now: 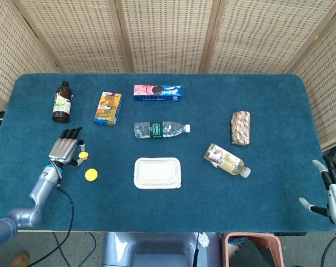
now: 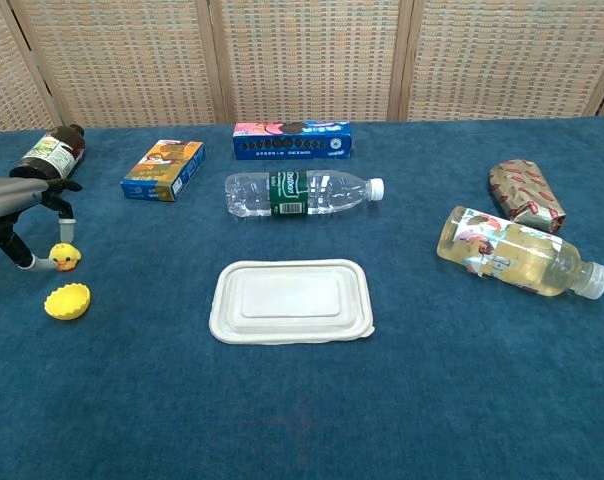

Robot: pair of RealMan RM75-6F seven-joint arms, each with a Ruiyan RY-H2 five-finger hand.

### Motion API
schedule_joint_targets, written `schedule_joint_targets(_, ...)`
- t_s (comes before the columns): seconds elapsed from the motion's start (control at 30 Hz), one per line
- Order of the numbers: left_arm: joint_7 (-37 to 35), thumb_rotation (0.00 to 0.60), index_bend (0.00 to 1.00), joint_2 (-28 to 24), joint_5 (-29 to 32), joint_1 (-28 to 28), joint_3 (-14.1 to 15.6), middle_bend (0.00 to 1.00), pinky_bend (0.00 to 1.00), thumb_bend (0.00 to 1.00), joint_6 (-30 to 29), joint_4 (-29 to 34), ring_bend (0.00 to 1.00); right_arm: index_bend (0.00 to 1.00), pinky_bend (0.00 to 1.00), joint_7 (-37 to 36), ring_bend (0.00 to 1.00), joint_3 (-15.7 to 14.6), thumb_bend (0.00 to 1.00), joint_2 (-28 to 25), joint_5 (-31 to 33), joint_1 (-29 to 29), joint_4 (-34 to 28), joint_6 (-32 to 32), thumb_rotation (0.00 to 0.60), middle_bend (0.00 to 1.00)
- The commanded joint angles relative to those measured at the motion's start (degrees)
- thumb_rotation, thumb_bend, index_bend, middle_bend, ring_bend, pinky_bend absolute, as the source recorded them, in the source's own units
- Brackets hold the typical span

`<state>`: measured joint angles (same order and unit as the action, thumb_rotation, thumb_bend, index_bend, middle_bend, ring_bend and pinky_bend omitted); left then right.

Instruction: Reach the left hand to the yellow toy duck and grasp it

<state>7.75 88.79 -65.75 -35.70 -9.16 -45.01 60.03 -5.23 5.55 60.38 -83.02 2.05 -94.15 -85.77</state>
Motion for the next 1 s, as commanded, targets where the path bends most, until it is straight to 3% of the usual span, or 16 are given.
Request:
schedule_joint_targets(0.03, -1.72, 0.6, 0.56, -1.86, -0.49, 0.44, -1.06, 0.0, 0.0, 0.3, -2.08, 2.75, 0.0, 0.0, 0.0, 0.06, 0.0, 0.0, 0.0, 0.03, 0.01, 0.01, 0.02, 0.0, 0.6, 0.0)
schedule_joint_targets(0.2, -5.99, 0.6, 0.56, -7.98, -4.41, 1.67, -1.29, 0.0, 0.0, 0.3, -5.24, 11.2, 0.0, 0.0, 0.0, 0.13, 0.0, -0.04, 0.0, 0.02, -0.11, -0.02, -0.11, -0.12, 0.6, 0.0)
schedule_joint_targets(0.33, -9.52, 0.6, 0.56, -13.63, -11.38, 4.1, 1.43, 0.0, 0.0, 0.3, -9.64, 19.64, 0.0, 0.0, 0.0, 0.2, 0.0, -0.07, 0.0, -0.03, -0.23, -0.11, -0.34, -0.33, 0.6, 0.0)
schedule_joint_targets(0.47, -11.47, 0.6, 0.56, -16.41, -17.03, 6.41, 5.23, 0.0, 0.0, 0.3, -12.92, 23.13, 0.0, 0.0, 0.0, 0.27, 0.0, -0.19, 0.0, -0.05, -0.36, -0.15, -0.44, -0.35, 0.6, 0.0)
schedule_joint_targets(0.63, -8.44, 0.6, 0.56, -16.24, -17.33, 7.17, 7.65, 0.0, 0.0, 0.3, -12.17, 23.9, 0.0, 0.0, 0.0, 0.07, 0.0, -0.11, 0.0, -0.25, -0.52, -0.39, -0.71, -0.96, 0.6, 0.0)
schedule_joint_targets(1.0, -4.06, 0.6, 0.56, -11.86, -12.76, 6.14, 6.71, 0.0, 0.0, 0.3, -9.84, 21.82, 0.0, 0.0, 0.0, -0.27, 0.0, 0.06, 0.0, -0.52, 0.39, -0.4, -0.57, -0.44, 0.6, 0.0)
